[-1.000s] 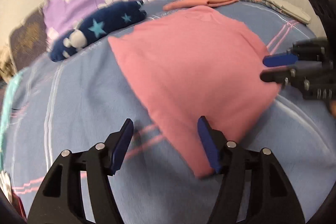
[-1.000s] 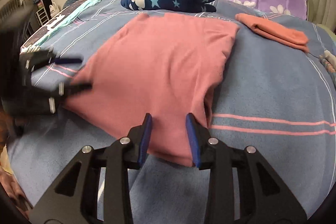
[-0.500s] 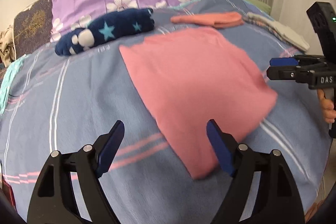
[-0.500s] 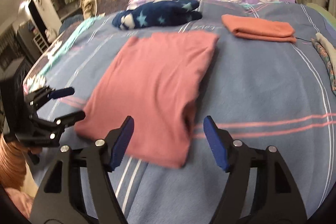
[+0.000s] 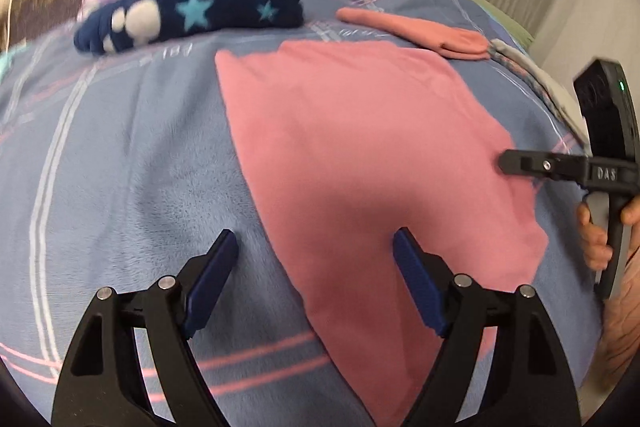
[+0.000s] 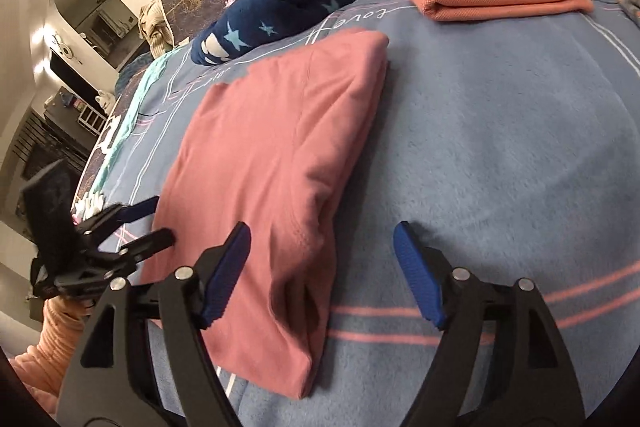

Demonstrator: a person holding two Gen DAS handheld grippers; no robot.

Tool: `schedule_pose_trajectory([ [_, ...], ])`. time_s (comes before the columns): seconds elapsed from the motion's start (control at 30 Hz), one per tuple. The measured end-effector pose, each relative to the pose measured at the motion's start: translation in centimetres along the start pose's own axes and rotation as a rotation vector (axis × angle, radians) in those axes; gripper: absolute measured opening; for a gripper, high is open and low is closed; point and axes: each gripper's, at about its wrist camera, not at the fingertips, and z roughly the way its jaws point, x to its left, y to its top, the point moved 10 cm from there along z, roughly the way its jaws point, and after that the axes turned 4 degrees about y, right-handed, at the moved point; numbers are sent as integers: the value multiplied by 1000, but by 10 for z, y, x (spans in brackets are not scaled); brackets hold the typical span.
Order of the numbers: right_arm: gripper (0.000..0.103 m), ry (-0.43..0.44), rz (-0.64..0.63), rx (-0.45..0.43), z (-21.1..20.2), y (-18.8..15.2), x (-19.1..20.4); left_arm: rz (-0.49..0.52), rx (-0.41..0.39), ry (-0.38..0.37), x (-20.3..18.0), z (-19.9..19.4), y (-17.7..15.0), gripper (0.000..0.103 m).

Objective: Fold small clothes
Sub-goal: 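Lower both open grippers onto the pink shirt edge, then close both grippers on the pink shirt edge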

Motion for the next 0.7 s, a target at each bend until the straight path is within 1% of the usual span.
schedule_pose_trajectory([
  [0.07,76,21,35,12,4,7,-3,-24,5,-25,3,3,5,87],
  [0.17,76,55,61,35,11,18,-7,-13,16,-41,3,7,10,88],
  [0.23,76,72,77,33,15,22,-9,-16,14,-52,3,9,12,89],
  [0.3,72,64,70,17,15,26,-9,-28,2,-72,4,12,16,89],
  [0.33,66,53,56,10,15,27,-8,-40,-6,-79,4,13,19,89],
  [0.37,61,50,43,8,16,28,-7,-48,-10,-82,4,14,22,88],
  [0.43,61,64,28,18,21,31,-3,-61,-14,-90,3,17,27,82],
  [0.47,61,74,25,22,23,33,-1,-65,-14,-95,2,18,30,77],
  [0.5,61,82,24,25,25,35,0,-70,-10,-98,2,19,33,74],
  [0.53,60,99,20,34,28,38,2,-78,-6,-96,2,21,35,72],
  [0.6,58,116,20,45,35,42,3,-89,-5,-88,3,24,40,64],
  [0.7,55,122,18,34,45,51,4,-86,-20,-76,2,31,49,61],
])
